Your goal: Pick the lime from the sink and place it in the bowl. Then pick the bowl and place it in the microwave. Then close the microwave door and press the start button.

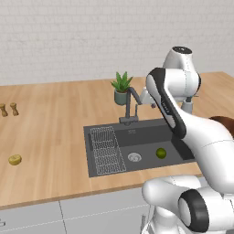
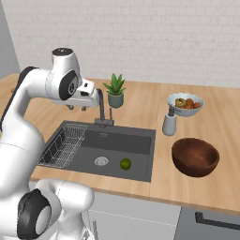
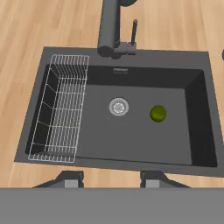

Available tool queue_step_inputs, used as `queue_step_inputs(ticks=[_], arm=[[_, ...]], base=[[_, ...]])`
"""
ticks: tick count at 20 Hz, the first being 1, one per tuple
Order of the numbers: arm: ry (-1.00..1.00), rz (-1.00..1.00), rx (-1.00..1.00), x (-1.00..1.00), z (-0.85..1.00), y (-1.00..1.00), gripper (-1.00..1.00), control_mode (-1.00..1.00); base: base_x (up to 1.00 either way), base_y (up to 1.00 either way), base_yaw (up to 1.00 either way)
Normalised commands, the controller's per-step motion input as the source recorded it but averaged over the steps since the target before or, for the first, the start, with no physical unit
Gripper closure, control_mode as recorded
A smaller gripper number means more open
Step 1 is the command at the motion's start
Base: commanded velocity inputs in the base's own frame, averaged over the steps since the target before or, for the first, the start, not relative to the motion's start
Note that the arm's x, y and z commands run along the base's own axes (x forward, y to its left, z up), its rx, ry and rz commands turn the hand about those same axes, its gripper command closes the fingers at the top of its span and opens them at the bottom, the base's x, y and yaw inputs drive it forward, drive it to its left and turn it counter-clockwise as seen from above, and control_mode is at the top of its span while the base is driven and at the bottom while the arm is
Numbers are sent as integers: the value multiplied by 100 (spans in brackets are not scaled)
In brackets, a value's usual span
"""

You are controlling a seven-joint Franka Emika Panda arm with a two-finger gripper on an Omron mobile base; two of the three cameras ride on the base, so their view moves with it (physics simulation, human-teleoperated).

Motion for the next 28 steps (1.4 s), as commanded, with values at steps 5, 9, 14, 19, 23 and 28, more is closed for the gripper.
queue_step_inputs(ticks=[5, 9, 14, 19, 23, 28], arm=[[-5, 0, 0, -37, 0, -10, -100, -100], [-1, 0, 0, -62, -13, -33, -100, -100], [1, 0, 0, 0, -63, -59, -100, -100], [1, 0, 0, 5, -50, -52, -100, -100], [0, 0, 0, 1, -60, -52, -100, -100], [0, 0, 0, 13, -64, -33, -100, -100]], base=[[0, 0, 0], [0, 0, 0], [0, 0, 0], [0, 0, 0], [0, 0, 0], [0, 0, 0]])
